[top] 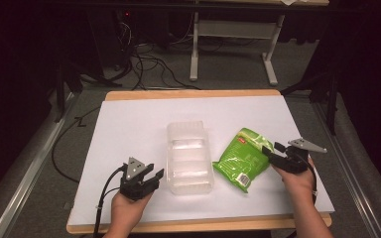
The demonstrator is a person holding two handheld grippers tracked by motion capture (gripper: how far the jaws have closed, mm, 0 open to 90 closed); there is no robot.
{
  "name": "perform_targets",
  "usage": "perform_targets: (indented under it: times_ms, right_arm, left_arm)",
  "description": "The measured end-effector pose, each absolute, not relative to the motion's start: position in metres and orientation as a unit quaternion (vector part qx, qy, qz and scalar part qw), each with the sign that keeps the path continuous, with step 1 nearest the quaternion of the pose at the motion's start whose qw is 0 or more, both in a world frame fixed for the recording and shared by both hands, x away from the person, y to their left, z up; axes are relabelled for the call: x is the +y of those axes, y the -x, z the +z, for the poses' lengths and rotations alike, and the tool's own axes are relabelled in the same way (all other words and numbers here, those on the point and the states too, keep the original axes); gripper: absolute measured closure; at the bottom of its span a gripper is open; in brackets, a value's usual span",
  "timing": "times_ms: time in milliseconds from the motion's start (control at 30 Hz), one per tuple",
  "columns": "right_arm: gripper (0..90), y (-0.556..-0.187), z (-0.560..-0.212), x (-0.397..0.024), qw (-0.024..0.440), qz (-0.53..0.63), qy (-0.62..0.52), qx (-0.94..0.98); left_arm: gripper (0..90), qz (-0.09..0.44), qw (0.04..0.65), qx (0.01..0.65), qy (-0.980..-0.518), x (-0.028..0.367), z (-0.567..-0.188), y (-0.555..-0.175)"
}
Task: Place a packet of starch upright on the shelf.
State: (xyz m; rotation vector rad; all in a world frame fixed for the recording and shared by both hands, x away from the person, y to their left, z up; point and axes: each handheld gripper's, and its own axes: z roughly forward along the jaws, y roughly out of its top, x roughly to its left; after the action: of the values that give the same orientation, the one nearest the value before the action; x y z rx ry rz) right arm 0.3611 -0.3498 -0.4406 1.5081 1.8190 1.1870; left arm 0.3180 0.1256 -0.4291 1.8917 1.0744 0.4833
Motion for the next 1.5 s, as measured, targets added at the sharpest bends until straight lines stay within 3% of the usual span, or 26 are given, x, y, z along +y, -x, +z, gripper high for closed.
perform_targets:
  times_ms: [200, 367, 533, 700, 1067, 1267, 1500]
  right_arm:
    - [34.1, -0.388, -0.447, -0.365, 0.229, 0.403, -0.596, 0.656]
    - [34.4, -0.384, -0.457, -0.369, 0.219, 0.395, -0.606, 0.655]
    - [34.8, -0.38, -0.456, -0.369, 0.221, 0.401, -0.603, 0.653]
    - [34.6, -0.383, -0.459, -0.365, 0.216, 0.401, -0.598, 0.659]
    - [32.0, -0.392, -0.468, -0.369, 0.204, 0.388, -0.611, 0.659]
    - [31.3, -0.397, -0.474, -0.373, 0.185, 0.385, -0.622, 0.656]
    - [28.5, -0.4, -0.478, -0.373, 0.166, 0.39, -0.627, 0.654]
  left_arm:
    - [48.4, 0.182, 0.465, 0.445, -0.743, 0.133, -0.417, -0.32]
    - [55.1, 0.157, 0.493, 0.438, -0.735, 0.114, -0.414, -0.32]
    - [57.1, 0.159, 0.488, 0.436, -0.739, 0.1, -0.416, -0.319]
    - [66.9, 0.168, 0.469, 0.441, -0.746, 0.095, -0.423, -0.322]
    - [71.4, 0.177, 0.462, 0.444, -0.747, 0.098, -0.422, -0.33]
    - [55.9, 0.186, 0.495, 0.432, -0.731, 0.11, -0.404, -0.325]
    - [46.3, 0.214, 0.446, 0.419, -0.762, 0.136, -0.413, -0.331]
